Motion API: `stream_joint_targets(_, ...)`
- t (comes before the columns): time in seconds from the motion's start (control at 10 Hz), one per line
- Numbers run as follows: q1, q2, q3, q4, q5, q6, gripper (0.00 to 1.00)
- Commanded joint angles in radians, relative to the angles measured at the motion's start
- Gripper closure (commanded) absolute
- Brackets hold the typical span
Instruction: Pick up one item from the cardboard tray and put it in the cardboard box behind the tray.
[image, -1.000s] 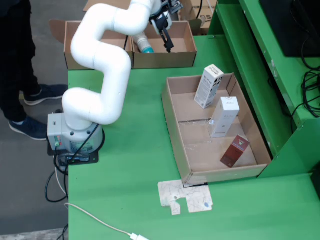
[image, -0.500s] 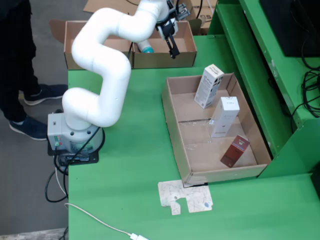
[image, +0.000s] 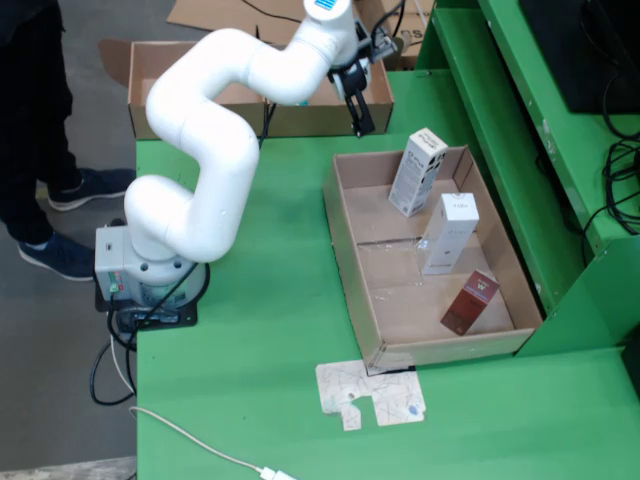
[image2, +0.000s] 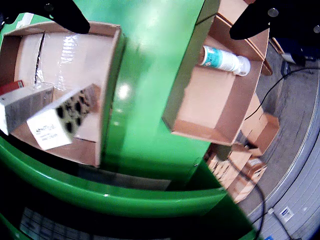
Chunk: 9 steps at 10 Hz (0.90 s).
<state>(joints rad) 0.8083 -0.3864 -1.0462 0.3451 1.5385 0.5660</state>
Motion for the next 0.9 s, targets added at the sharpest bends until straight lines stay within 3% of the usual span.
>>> stream_joint_targets(0.0,-0.12,0.055,-0.029,0.037,0.048,-0.061,0.0)
stream_joint_targets(0.2,-0.158,0.134,-0.103,0.036,0.057,-0.082,0.0)
stream_joint_targets(0.8,-0.19,0.183,-0.144,0.023,0.051,-0.101,0.0)
